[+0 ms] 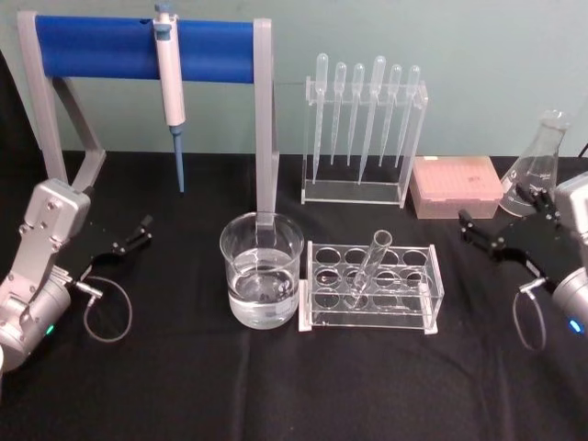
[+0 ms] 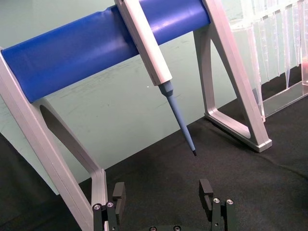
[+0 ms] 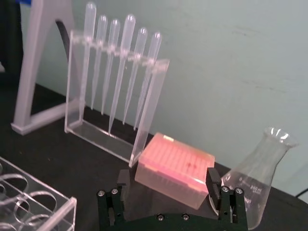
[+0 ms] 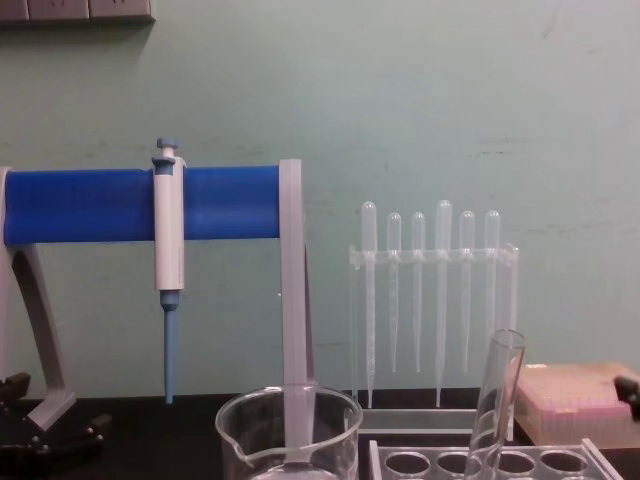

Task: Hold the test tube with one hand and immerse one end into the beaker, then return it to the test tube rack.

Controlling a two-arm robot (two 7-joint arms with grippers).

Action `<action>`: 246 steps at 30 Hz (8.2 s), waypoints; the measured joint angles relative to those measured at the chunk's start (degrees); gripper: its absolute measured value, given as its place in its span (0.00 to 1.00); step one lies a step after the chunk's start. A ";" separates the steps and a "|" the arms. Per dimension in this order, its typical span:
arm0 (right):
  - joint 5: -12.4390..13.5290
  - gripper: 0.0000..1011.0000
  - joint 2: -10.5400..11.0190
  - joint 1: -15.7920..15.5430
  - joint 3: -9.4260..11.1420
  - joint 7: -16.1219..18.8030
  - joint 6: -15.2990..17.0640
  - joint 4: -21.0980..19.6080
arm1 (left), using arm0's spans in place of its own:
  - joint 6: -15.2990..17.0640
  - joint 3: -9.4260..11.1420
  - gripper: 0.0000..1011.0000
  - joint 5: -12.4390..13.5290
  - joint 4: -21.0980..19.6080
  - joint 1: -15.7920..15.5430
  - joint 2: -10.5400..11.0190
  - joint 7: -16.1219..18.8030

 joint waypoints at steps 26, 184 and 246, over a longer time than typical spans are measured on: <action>18.42 0.99 15.36 -10.60 8.20 39.71 -7.08 -10.08 | 0.00 0.00 0.99 0.00 0.00 0.00 0.00 0.00; 16.18 0.24 6.39 12.89 -3.18 32.08 25.26 -19.72 | 0.00 0.00 0.99 0.00 0.00 0.00 0.00 0.00; 16.17 0.24 6.39 12.87 -3.16 32.12 25.22 -19.72 | 0.00 0.00 0.99 0.00 0.00 0.00 0.00 0.00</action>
